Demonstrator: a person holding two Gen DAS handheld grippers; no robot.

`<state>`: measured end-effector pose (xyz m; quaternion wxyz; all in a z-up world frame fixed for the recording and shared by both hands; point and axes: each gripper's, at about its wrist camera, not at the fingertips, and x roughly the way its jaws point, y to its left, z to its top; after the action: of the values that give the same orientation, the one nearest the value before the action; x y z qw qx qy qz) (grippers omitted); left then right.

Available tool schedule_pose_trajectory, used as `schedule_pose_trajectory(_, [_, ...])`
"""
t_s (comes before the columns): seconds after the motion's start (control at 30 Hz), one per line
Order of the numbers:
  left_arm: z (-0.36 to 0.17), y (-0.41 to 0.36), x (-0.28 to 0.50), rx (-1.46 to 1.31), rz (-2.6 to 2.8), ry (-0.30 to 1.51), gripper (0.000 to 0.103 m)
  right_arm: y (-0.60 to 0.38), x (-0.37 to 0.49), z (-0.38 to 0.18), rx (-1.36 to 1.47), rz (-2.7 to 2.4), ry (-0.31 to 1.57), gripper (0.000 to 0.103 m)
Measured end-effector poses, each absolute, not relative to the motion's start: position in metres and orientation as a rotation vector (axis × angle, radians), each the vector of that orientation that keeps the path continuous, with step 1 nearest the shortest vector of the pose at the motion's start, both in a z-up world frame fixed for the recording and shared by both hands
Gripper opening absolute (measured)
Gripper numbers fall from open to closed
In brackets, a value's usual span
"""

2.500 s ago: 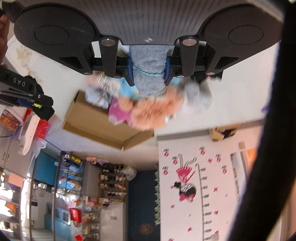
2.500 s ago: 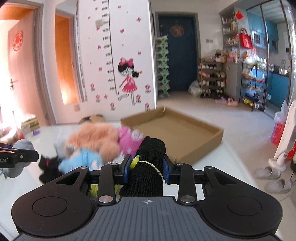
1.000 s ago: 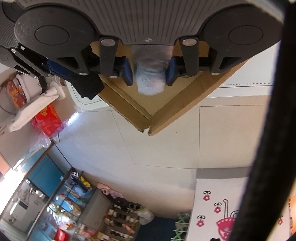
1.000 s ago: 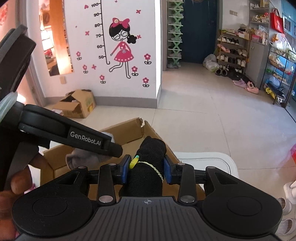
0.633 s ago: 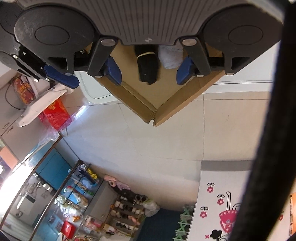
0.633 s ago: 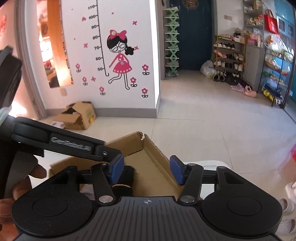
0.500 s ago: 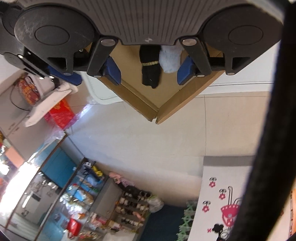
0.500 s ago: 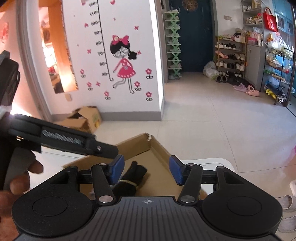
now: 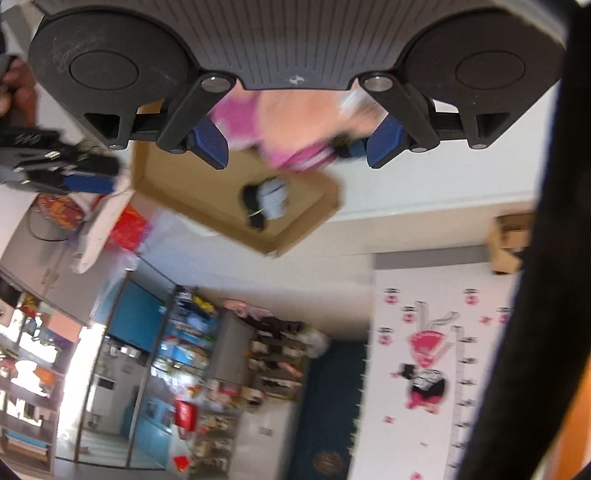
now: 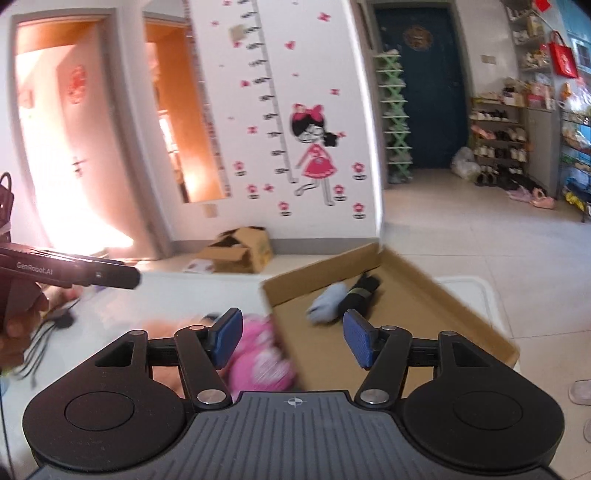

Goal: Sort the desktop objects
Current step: 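Move both open tools back to the plush toys on the table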

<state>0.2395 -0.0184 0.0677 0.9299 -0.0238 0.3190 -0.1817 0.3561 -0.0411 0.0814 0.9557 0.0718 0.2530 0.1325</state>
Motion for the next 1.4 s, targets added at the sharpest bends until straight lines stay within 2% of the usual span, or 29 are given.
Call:
schedule_pose_trajectory(0.23, [0.037,0.022,0.161,0.089,-0.289,0.635,0.080,0.002,0.285,0.059,0.192,0.283,0.518,0.068])
schedule_pose_trajectory(0.33, [0.030,0.027,0.140,0.210,-0.341,0.602,0.083,0.030,0.261,0.048,0.192,0.289,0.519,0.069])
schedule_pose_trajectory(0.43, [0.023,0.040,0.131,0.317,-0.433,0.581,0.085,0.068,0.242,0.047,0.174,0.301,0.506,0.072])
schedule_pose_trajectory(0.57, [0.020,0.070,0.146,0.317,-0.597,0.614,0.086,0.129,0.227,0.043,0.119,0.387,0.483,0.073])
schedule_pose_trajectory(0.67, [0.011,0.087,0.171,0.230,-0.597,0.666,0.087,0.177,0.229,0.038,-0.012,0.449,0.479,0.073])
schedule_pose_trajectory(0.8, [0.001,0.104,0.210,0.049,-0.481,0.745,0.080,0.216,0.245,0.035,-0.298,0.557,0.438,0.073])
schedule_pose_trajectory(0.93, [-0.017,0.116,0.207,-0.111,-0.413,0.801,0.080,0.229,0.273,0.031,-0.472,0.658,0.455,0.072])
schedule_pose_trajectory(1.3, [-0.041,0.161,0.214,-0.706,-0.291,1.027,0.080,0.237,0.312,0.013,-0.574,0.780,0.564,0.072])
schedule_pose_trajectory(1.4, [-0.040,0.154,0.213,-0.761,-0.287,1.049,0.080,0.241,0.315,0.008,-0.603,0.784,0.569,0.072])
